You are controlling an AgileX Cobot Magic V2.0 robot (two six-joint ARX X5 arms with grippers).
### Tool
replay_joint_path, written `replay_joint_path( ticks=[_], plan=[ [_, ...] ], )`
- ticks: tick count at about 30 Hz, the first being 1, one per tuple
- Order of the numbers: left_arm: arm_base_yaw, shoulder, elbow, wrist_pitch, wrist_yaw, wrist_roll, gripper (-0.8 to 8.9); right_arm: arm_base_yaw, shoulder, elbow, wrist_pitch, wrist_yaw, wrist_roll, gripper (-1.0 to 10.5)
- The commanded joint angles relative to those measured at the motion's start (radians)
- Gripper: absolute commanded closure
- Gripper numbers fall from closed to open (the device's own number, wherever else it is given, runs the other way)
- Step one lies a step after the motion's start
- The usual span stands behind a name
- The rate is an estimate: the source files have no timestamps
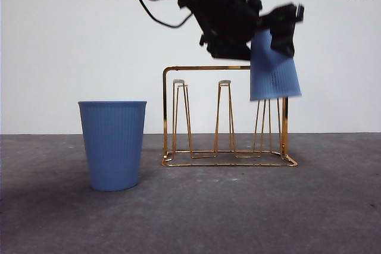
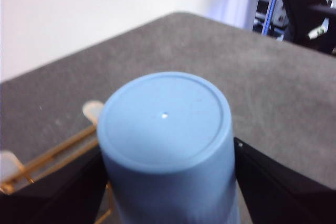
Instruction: Pick up cup 1,put cup 1 in the cup rack,pick up cup 2,put cup 2 in the cup rack
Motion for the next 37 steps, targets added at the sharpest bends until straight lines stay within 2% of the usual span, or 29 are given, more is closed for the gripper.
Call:
replay_joint_path(
  ticks=[1,16,32,34,37],
  plan=[
    [-0.001,0.032,0.003,0.013,-0.003,0.012,8.22,0.0,0.0,-0.005,0.0,0.003,0.0,7.3],
    [-0.002,0.109,0.006,-0.001,-0.029,0.008,8.22,0.0,0.03,-0.006,-0.011,0.003,-0.002,7.3],
    [-0.007,0.108,0.009,-0.032,-0.027,0.007,8.03,0.0,0.032,-0.006,-0.012,0.003,-0.005,7.3],
    [-0.007,0.104,0.009,-0.039,-0.027,0.001,7.72,0.0,0.032,-0.006,-0.012,0.003,-0.008,7.3],
    [-0.007,0.088,0.009,-0.054,-0.028,-0.028,7.88,0.0,0.032,-0.006,-0.011,0.003,-0.013,7.3]
  ],
)
